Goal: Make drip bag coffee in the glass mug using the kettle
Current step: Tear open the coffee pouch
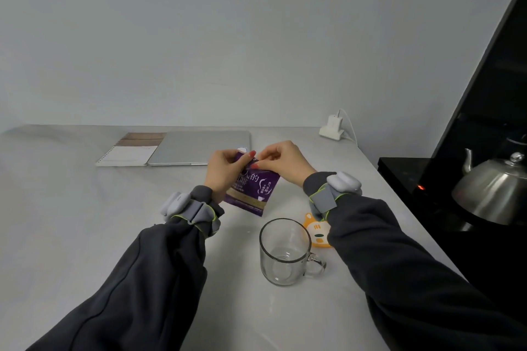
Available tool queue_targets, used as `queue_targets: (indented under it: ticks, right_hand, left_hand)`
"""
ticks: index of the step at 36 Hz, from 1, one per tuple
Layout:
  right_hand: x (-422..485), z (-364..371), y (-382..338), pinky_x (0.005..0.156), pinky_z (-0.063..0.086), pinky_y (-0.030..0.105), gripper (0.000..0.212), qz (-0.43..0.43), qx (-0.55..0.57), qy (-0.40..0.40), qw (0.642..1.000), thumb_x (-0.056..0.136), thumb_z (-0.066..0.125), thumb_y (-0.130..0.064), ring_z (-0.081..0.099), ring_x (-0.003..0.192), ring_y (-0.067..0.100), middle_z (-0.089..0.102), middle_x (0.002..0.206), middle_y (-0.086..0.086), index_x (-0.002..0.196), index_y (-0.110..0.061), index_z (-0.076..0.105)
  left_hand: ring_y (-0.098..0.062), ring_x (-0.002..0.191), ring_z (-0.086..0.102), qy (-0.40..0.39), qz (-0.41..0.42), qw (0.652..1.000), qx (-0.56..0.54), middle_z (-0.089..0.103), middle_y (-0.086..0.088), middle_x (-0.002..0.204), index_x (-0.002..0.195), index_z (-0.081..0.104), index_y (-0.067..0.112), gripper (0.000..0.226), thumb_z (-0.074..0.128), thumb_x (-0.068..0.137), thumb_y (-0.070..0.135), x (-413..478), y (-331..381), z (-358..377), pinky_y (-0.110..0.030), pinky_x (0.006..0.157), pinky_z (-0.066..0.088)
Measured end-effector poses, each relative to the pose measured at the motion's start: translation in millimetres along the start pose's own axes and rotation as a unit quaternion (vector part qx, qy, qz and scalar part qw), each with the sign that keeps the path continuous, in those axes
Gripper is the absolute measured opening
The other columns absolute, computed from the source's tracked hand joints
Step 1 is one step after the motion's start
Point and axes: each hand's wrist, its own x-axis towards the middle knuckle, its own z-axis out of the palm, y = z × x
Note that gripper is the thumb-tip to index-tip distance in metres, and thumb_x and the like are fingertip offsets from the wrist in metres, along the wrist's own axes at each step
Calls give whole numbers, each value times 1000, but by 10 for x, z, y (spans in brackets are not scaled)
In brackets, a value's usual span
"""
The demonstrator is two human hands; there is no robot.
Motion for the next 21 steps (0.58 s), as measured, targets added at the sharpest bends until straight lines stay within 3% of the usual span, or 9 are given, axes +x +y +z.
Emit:
queue_targets:
  ticks: [5,8,11,14,17,21]
  right_hand:
    - [35,73,-30,60,45,17,11,-47,-66,26,996,82,71,-19,57,66,9,66,77,4,78,-8,69]
    - [28,96,-10,68,49,29,13,-89,-110,39,989,85,67,-20,59,74,17,67,80,5,79,-9,67]
    - [12,110,25,74,50,35,14,-116,-135,55,982,86,65,-21,60,78,20,68,84,6,81,-9,66]
    - [8,53,73,73,52,29,13,-69,-57,58,994,84,68,-22,63,82,21,68,85,6,86,-9,67]
    - [-11,-30,117,57,51,16,11,-11,64,27,998,83,69,-11,65,68,14,67,82,13,91,-3,67]
    - [-11,-65,122,61,56,19,17,7,152,4,988,88,63,-7,66,68,15,67,82,14,100,6,66]
  left_hand:
    - [-28,65,62,37,-46,998,-20,68,-19,71,61,70,9,33,66,86,32,10,-42,32,-35,63,48]
    - [-25,64,62,39,-76,994,-70,64,-24,78,83,65,-13,43,65,87,30,7,-35,51,-31,60,49]
    - [-17,54,63,37,-104,987,-114,64,-19,76,92,65,-14,39,64,89,25,-19,-24,105,-21,47,50]
    - [-22,58,61,63,-103,985,-126,64,-17,72,80,66,-7,33,65,88,25,-15,-29,106,-21,46,51]
    - [-20,57,63,76,-102,983,-135,67,-11,66,74,66,3,27,65,88,26,-1,-39,53,-21,48,52]
    - [-16,55,64,88,-96,980,-151,67,-9,65,74,65,3,28,64,88,27,-6,-62,28,-22,52,52]
